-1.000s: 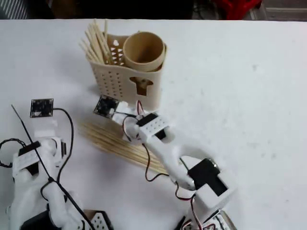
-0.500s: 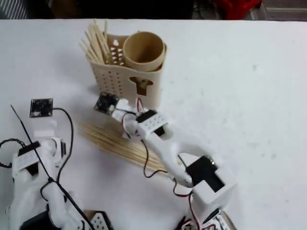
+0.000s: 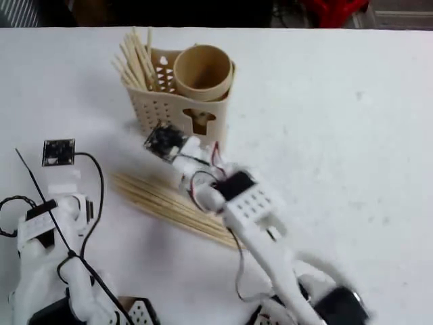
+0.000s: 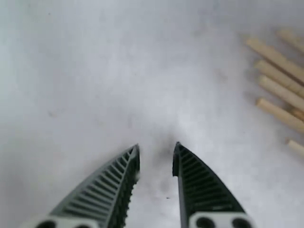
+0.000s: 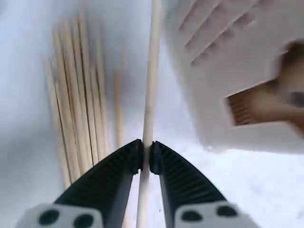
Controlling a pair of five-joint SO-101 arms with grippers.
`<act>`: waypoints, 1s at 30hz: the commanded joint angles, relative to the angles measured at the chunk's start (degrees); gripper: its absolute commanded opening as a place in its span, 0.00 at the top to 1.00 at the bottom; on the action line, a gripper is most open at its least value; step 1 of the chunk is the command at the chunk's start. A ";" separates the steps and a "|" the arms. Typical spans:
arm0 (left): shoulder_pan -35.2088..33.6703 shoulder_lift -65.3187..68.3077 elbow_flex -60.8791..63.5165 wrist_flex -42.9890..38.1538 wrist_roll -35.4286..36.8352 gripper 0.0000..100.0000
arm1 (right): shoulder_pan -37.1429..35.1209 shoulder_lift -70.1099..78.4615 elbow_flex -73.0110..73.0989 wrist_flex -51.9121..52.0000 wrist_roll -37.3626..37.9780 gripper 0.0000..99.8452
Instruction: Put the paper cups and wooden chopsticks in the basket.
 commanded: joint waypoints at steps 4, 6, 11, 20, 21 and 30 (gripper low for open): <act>-0.31 -0.40 -0.09 -1.14 0.44 0.87 | 0.22 -17.80 -8.88 0.22 -5.27 0.98; -0.31 -0.40 -0.09 -1.14 0.44 0.87 | 0.31 -17.54 -14.51 -0.66 -5.27 0.98; -0.31 -0.40 -0.09 -1.14 0.44 0.87 | 0.22 -9.27 -28.40 -5.76 -7.65 0.98; -0.40 -0.40 -0.09 -1.14 0.44 0.87 | 0.48 17.19 -48.35 -26.24 -13.36 0.98; -0.40 -0.40 -0.09 -1.14 0.44 0.87 | 0.48 19.56 -49.49 -28.44 -13.36 0.98; -0.40 -0.40 -0.09 -1.14 0.53 0.87 | 2.33 28.97 -43.08 -45.93 -13.80 0.98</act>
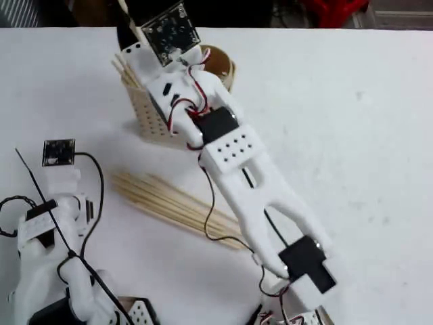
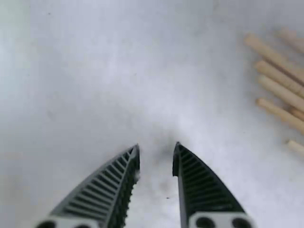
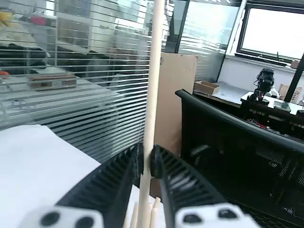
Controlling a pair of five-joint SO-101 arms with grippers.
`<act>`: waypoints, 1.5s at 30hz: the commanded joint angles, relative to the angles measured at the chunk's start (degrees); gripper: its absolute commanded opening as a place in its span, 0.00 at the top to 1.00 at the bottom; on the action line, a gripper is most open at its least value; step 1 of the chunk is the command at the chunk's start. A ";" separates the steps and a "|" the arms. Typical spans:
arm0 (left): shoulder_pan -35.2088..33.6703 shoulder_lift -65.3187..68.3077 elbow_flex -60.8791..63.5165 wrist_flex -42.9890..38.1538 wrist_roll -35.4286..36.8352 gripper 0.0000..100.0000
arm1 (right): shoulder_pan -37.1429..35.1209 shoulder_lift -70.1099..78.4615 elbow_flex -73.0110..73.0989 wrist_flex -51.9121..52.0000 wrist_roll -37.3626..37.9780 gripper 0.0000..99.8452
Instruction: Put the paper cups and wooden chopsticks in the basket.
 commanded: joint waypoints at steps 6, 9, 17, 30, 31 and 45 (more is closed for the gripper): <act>-0.40 -0.40 -0.09 -1.14 0.53 0.87 | 0.48 -2.07 16.26 -15.34 -0.44 0.98; -0.40 -0.40 -0.09 -1.14 0.53 0.87 | 0.57 -3.38 21.01 -18.51 -0.44 0.98; -0.40 -0.40 -0.09 -1.14 0.53 0.87 | 0.57 -7.52 24.70 -17.54 -0.44 0.91; -0.40 -0.40 -0.09 -1.14 0.44 0.87 | 0.48 -27.82 24.79 18.59 -0.18 0.93; -0.40 -0.40 -0.09 -1.14 0.44 0.87 | 0.40 -29.41 24.79 22.55 0.00 0.97; -0.40 -0.40 -0.09 -1.14 0.62 0.87 | -5.41 -21.05 35.78 47.43 18.29 0.94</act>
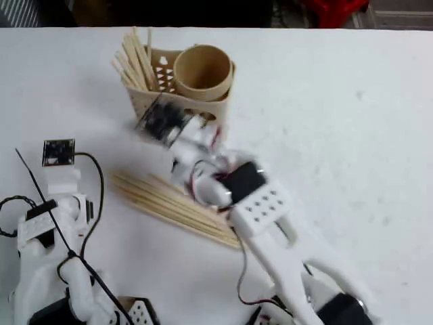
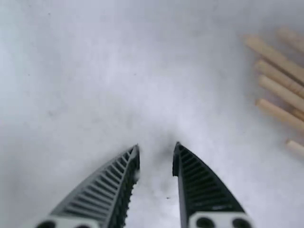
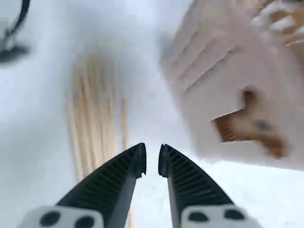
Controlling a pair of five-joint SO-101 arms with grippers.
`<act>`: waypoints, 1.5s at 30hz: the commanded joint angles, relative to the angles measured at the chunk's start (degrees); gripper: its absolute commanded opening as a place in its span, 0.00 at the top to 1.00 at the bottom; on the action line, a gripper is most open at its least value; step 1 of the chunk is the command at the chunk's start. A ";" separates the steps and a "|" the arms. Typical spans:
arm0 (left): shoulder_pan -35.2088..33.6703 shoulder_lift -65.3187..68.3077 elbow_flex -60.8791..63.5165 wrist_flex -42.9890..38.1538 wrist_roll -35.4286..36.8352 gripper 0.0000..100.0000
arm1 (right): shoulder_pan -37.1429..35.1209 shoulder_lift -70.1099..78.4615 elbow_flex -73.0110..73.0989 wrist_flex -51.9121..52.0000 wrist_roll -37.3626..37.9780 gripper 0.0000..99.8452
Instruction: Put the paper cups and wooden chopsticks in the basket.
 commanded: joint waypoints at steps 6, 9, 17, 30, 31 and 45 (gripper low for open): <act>-0.40 -0.40 -0.09 -1.14 0.70 0.87 | -0.84 18.51 1.85 -11.38 4.22 0.85; -0.40 -0.40 -0.09 -1.14 0.62 0.87 | -0.75 22.90 1.85 -12.26 7.82 0.79; -0.40 -0.40 -0.09 -1.14 0.53 0.87 | -0.75 30.11 1.93 -16.04 8.00 0.84; -0.40 -0.40 -0.09 -1.05 0.53 0.87 | -0.13 30.99 2.02 -16.22 8.00 0.97; -0.40 -0.40 -0.09 -1.05 0.53 0.87 | -0.04 30.99 2.02 -16.22 7.38 0.98; -0.40 -0.40 -0.09 -1.05 0.70 0.87 | 6.02 -5.58 1.85 -4.18 -1.58 0.98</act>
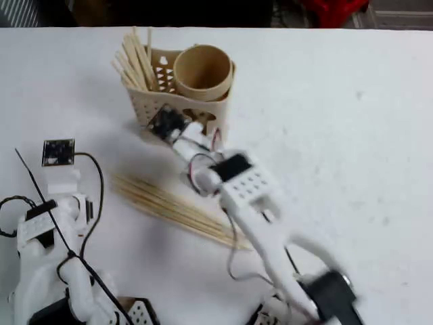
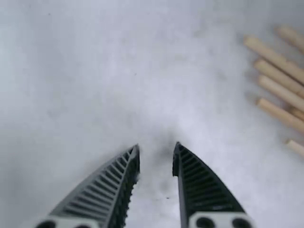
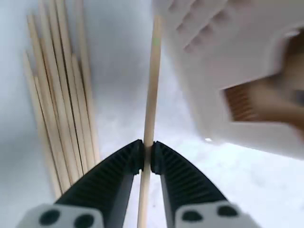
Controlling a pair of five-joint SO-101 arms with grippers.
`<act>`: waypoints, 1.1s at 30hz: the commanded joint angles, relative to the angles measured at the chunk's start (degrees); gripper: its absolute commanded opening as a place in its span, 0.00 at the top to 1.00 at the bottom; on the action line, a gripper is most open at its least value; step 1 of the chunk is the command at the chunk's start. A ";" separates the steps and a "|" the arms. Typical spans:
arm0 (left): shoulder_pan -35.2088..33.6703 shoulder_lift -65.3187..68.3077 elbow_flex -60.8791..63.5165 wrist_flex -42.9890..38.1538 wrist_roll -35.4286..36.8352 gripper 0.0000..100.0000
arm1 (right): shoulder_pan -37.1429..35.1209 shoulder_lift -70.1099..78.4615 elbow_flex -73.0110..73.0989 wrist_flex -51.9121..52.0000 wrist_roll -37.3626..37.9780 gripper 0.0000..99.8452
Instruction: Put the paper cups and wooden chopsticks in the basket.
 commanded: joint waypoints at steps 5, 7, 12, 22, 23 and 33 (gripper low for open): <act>-0.40 -0.40 -0.09 -1.05 0.70 0.87 | 0.75 -23.60 -6.15 6.90 -2.99 0.98; -0.40 -0.40 -0.09 -1.05 0.53 0.87 | 0.75 -25.01 -10.99 7.52 -5.89 0.98; -0.40 -0.40 -0.09 -1.05 0.53 0.87 | -0.84 -20.79 -26.02 7.43 -8.88 0.98; -0.40 -0.40 -0.09 -1.05 0.53 0.87 | -2.59 6.46 -53.80 -2.59 -9.32 0.98; -0.40 -0.40 -0.09 -1.05 0.53 0.87 | -2.86 8.75 -56.09 -4.09 -9.32 0.98; -0.40 -0.40 -0.09 -1.05 0.44 0.87 | -4.35 25.98 -74.37 -10.68 -9.32 0.98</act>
